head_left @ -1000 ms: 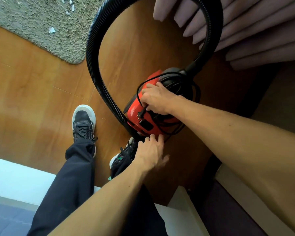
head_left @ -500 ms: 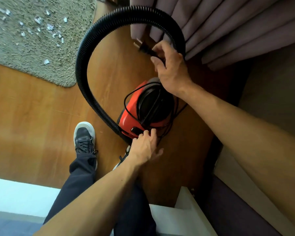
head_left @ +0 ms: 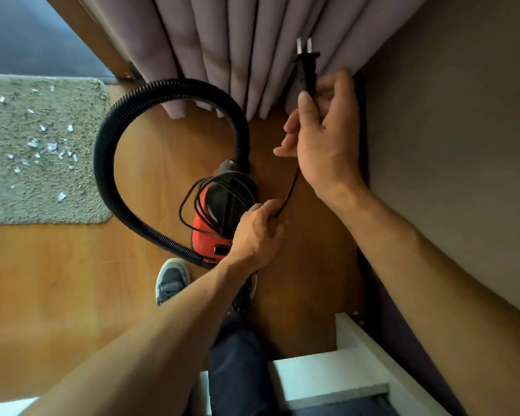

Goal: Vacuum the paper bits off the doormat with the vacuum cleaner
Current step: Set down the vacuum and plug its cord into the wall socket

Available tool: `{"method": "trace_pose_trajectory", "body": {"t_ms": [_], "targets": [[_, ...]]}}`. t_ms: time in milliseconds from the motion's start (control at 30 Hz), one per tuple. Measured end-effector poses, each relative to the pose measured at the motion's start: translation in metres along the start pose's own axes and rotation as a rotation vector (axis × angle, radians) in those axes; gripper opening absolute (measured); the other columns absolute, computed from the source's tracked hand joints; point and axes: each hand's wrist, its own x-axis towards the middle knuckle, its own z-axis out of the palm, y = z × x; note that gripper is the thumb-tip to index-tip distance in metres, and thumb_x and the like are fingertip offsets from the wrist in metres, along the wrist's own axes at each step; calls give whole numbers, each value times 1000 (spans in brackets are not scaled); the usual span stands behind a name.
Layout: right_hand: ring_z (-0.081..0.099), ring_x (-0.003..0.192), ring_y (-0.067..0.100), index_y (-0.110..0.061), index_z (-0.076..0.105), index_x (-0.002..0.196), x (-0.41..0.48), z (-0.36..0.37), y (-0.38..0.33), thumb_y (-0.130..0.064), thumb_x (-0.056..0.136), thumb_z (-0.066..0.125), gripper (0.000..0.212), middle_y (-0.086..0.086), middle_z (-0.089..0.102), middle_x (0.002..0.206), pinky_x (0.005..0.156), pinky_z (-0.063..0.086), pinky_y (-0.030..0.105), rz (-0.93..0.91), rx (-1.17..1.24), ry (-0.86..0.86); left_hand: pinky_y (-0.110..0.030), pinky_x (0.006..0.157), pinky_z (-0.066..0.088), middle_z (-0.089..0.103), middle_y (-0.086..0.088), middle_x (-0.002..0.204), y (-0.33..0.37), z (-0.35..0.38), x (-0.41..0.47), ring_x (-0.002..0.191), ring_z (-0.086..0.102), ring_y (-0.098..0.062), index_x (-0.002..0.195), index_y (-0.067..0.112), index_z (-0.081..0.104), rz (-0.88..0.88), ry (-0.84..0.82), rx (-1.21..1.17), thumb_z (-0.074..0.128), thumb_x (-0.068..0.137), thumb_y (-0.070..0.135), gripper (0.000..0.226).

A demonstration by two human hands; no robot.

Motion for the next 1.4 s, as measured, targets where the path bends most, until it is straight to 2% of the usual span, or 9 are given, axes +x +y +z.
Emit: {"method": "trace_pose_trajectory", "body": {"t_ms": [100, 267, 467, 567, 733, 833, 1033, 1267, 1400], "targets": [[57, 50, 10, -11, 41, 107, -2, -29, -13, -8, 104, 43, 5, 4, 57, 75, 53, 58, 30, 2, 68, 107, -37, 69, 50, 69, -9, 84, 17, 5, -2, 77, 63, -26, 90, 8, 69, -1, -23, -60, 60, 97, 20, 17], [52, 47, 8, -14, 39, 100, 10, -78, -13, -7, 102, 41, 8, 7, 54, 75, 48, 56, 32, 62, 119, 464, -22, 49, 34, 53, 0, 60, 25, 2, -17, 53, 43, -12, 71, 11, 54, 36, -4, -107, 62, 96, 16, 27], [59, 51, 13, -30, 34, 83, -8, -123, 11, -20, 99, 50, 25, 2, 58, 77, 42, 52, 32, 50, -151, 783, -32, 64, 53, 73, -1, 75, 22, -12, -30, 69, 67, -14, 88, 10, 70, 70, -39, -86, 64, 96, 26, 19], [62, 54, 22, -33, 37, 82, -23, -137, 20, -26, 97, 53, 23, 12, 64, 75, 49, 56, 42, 56, -221, 860, -26, 63, 54, 73, 7, 76, 26, -24, -38, 66, 66, -1, 91, 12, 73, 118, -45, -66, 65, 96, 23, 14], [67, 61, 25, -35, 44, 78, -51, -158, 23, -40, 90, 57, 19, 13, 68, 74, 55, 56, 44, 85, -284, 934, -37, 63, 57, 70, 7, 65, 27, -46, -45, 61, 67, -12, 84, 16, 72, 186, -88, -13, 65, 96, 26, 16], [68, 62, 26, -35, 47, 74, -72, -173, 21, -45, 86, 60, 20, 12, 69, 73, 53, 56, 45, 121, -282, 1002, -30, 63, 59, 70, 6, 63, 38, -58, -51, 58, 67, -6, 95, 16, 73, 260, -133, 11, 64, 97, 22, 11], [68, 55, 22, -20, 55, 80, -116, -196, 3, -39, 89, 60, 22, 10, 69, 67, 53, 57, 46, 115, -223, 1145, -22, 55, 55, 67, 4, 65, 70, -67, -62, 56, 66, -11, 125, 19, 64, 456, -308, 105, 58, 100, 15, 26], [64, 52, -1, -5, 60, 88, -173, -232, -16, -23, 94, 62, 18, 5, 67, 67, 53, 52, 19, 87, -229, 1342, -35, 62, 58, 71, 2, 77, 108, -31, -84, 62, 66, -11, 129, 20, 63, 640, -539, 300, 55, 100, 11, 32], [66, 54, 11, -17, 53, 82, -202, -255, -18, -26, 92, 62, 16, 2, 66, 64, 52, 55, 38, 103, -219, 1439, -25, 59, 49, 67, 3, 76, 126, -2, -104, 68, 66, -20, 121, 18, 69, 697, -623, 350, 56, 98, 10, 27]]}}
